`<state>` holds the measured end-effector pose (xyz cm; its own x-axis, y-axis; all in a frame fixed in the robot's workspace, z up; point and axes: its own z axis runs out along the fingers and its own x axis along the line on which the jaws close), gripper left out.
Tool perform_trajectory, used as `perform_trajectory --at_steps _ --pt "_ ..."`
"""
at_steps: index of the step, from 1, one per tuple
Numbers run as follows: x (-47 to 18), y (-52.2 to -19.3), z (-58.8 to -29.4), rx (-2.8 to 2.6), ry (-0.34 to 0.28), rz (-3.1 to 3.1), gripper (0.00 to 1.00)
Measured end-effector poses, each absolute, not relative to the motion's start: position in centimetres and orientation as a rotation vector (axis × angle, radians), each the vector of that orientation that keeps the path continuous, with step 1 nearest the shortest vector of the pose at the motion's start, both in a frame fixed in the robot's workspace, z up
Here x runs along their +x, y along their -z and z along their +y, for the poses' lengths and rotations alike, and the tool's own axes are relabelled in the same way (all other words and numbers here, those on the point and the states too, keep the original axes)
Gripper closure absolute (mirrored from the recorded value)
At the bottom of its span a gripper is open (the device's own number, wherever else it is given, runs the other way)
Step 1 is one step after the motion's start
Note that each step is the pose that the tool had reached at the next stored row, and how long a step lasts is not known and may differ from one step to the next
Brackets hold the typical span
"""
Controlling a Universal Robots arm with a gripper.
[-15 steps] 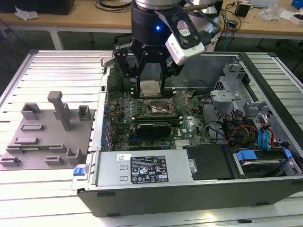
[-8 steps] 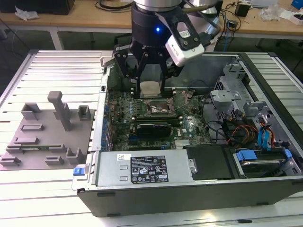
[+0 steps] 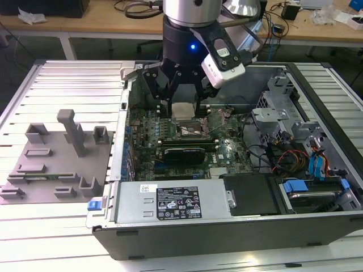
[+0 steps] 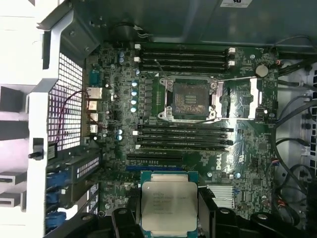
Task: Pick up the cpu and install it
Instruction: 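Pick up the cpu and move it towards the insertion slot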
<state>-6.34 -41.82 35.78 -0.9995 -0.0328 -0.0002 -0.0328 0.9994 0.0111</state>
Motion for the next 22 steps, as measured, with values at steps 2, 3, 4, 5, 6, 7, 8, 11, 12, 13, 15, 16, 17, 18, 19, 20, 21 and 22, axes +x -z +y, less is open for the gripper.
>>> perform_trajectory --at_steps 2,3,4,5,6,7,8,11,12,13,15,16,17,18,19,20,21,22 --pt "-6.1 -35.6 -41.6 -0.052 -0.018 3.141 0.45" --pt "-5.9 -35.5 -41.6 -0.052 -0.017 3.141 0.45" --pt "-5.9 -35.4 -41.5 -0.052 -0.018 3.141 0.45" --pt "-5.7 -35.3 -41.4 -0.052 -0.017 3.141 0.45" --pt "-5.6 -35.3 -41.3 -0.052 -0.017 3.141 0.45" --pt "-5.5 -35.1 -41.2 -0.052 -0.017 3.141 0.45" --pt "-5.3 -35.0 -41.1 -0.052 -0.018 3.141 0.45" --pt "-5.0 -34.8 -40.9 -0.052 -0.018 3.141 0.45" --pt "-4.9 -34.8 -40.8 -0.052 -0.018 3.141 0.45" --pt "-4.8 -34.7 -40.8 -0.052 -0.017 3.141 0.45" --pt "-4.5 -34.5 -40.6 -0.052 -0.017 3.141 0.45" --pt "-4.5 -34.5 -40.5 -0.052 -0.017 3.141 0.45" --pt "-4.4 -34.4 -40.4 -0.052 -0.017 3.141 0.45" --pt "-4.4 -34.3 -40.3 -0.051 -0.018 3.141 0.45" --pt "-4.2 -34.2 -40.1 -0.052 -0.017 3.141 0.45" --pt "-4.1 -34.1 -40.0 -0.052 -0.018 3.141 0.45" --pt "-4.0 -34.0 -39.8 -0.052 -0.017 3.141 0.45" --pt "-4.0 -34.0 -39.7 -0.052 -0.017 3.141 0.45"
